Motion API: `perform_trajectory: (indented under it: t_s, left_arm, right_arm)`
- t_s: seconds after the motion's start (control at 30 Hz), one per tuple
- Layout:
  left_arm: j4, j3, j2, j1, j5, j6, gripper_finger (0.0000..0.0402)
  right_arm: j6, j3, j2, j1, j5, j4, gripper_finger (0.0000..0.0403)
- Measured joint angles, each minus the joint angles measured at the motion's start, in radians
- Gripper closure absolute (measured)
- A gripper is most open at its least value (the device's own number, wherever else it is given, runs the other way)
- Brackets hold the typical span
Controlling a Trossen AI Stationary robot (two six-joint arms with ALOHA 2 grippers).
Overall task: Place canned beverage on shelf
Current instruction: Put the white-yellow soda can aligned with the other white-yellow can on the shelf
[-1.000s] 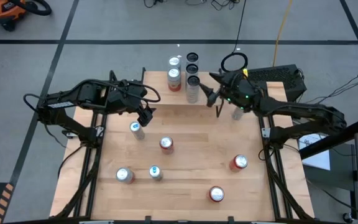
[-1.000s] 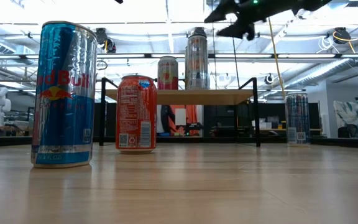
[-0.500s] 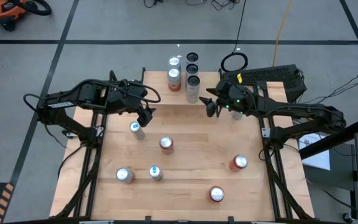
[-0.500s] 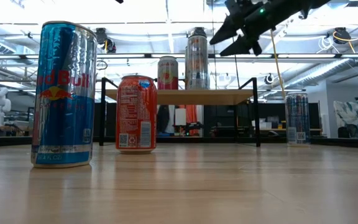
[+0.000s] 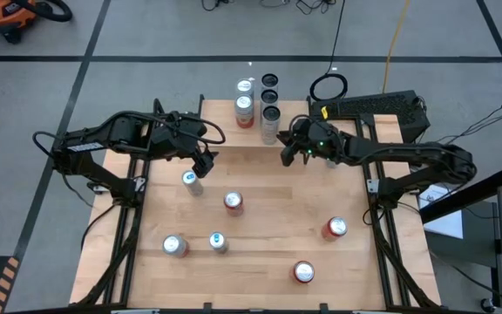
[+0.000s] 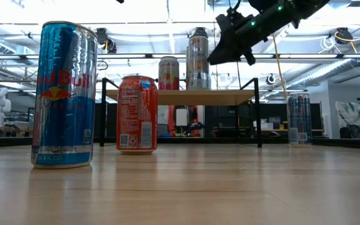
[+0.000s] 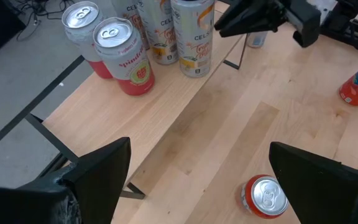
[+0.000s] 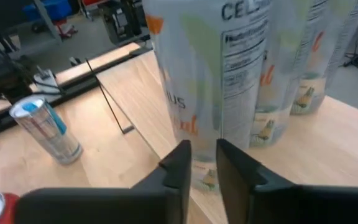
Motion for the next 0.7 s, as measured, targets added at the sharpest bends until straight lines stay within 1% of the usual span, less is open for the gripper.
perform_trajectory:
  t_s: [0.13,0.23,0.7]
  left_arm:
    - [0.0,0.0,0.0,0.0,0.0,0.0,0.0016]
    - [0.0,0.0,0.0,0.0,0.0,0.0,0.0016]
    - [-0.002,0.0,0.0,0.0,0.0,0.001,0.0016]
  right_arm:
    - [-0.016,0.0,0.02,-0.004,0.011,0.023,0.0386]
    - [-0.021,0.0,0.031,-0.008,0.028,0.034,0.0399]
    - [-0.024,0.0,0.034,-0.048,0.023,0.041,0.0399]
